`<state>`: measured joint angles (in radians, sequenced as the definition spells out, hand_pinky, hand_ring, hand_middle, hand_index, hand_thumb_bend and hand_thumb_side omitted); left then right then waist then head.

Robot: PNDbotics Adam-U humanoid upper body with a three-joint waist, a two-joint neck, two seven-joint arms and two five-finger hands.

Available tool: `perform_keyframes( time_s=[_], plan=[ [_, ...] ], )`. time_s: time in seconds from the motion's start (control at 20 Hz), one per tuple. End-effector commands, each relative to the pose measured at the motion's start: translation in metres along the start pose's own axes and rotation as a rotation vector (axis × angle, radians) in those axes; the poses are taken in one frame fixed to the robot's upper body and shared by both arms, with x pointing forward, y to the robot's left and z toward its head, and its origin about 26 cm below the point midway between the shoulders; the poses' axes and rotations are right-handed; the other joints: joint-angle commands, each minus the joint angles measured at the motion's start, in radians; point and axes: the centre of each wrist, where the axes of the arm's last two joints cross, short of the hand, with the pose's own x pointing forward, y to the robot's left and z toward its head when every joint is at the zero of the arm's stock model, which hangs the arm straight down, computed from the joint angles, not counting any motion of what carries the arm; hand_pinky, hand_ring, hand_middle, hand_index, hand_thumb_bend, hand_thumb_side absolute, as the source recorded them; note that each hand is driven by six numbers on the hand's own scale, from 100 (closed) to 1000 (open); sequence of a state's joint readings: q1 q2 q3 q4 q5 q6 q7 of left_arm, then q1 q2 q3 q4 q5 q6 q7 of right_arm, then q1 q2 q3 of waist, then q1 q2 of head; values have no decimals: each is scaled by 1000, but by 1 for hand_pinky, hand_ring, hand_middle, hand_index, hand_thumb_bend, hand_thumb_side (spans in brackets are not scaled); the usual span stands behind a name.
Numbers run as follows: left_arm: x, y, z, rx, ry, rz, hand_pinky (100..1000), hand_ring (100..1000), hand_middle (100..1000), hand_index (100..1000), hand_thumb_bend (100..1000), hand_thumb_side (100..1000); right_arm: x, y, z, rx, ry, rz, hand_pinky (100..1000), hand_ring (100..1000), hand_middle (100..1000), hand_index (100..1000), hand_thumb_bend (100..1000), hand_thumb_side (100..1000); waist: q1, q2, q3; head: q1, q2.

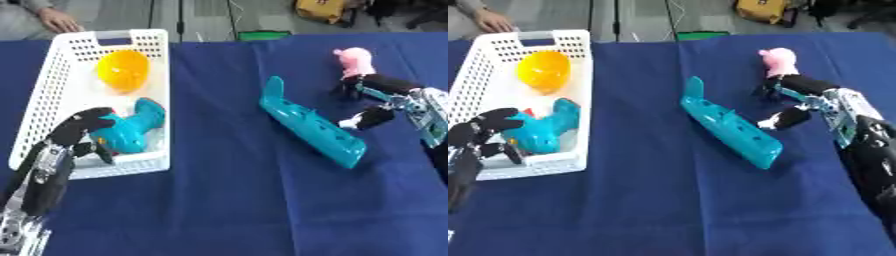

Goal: Pick up objects on the table and place them in the box.

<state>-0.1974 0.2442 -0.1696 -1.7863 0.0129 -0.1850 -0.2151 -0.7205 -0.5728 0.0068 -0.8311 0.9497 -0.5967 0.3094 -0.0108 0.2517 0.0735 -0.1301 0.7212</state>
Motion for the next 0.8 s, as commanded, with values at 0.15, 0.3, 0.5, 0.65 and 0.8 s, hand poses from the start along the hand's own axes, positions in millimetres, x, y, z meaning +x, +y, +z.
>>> perform_keyframes(
  time_s=[0.15,0.3,0.5,0.65,0.8],
  plan=[
    [4,1,-3,-5,-18,-8,453,835,837,764,277,1000,-8,-4,8,8,21,11,566,686,762,835,543,629,3,-15,-6,-1,-6],
    [4,1,-2,-4,-15,-6,453,835,837,764,279,1000,-9,-15,10,-34,14,20,561,680,759,833,526,625,0,-19,-8,1,-5],
    [2,2,0,0,-7,-7,453,835,837,763,280,1000,-10,-35,20,-101,-6,45,556,674,755,832,510,625,-4,-24,-14,7,-3],
    [2,2,0,2,-5,-7,454,835,837,763,281,1000,-9,-42,28,-123,-19,59,557,674,754,832,503,625,-8,-29,-21,10,-3],
    [1,2,0,2,-4,-7,454,834,837,763,281,1000,-8,-44,31,-121,-27,64,560,677,756,833,497,629,-9,-31,-25,11,-3]
  ],
)
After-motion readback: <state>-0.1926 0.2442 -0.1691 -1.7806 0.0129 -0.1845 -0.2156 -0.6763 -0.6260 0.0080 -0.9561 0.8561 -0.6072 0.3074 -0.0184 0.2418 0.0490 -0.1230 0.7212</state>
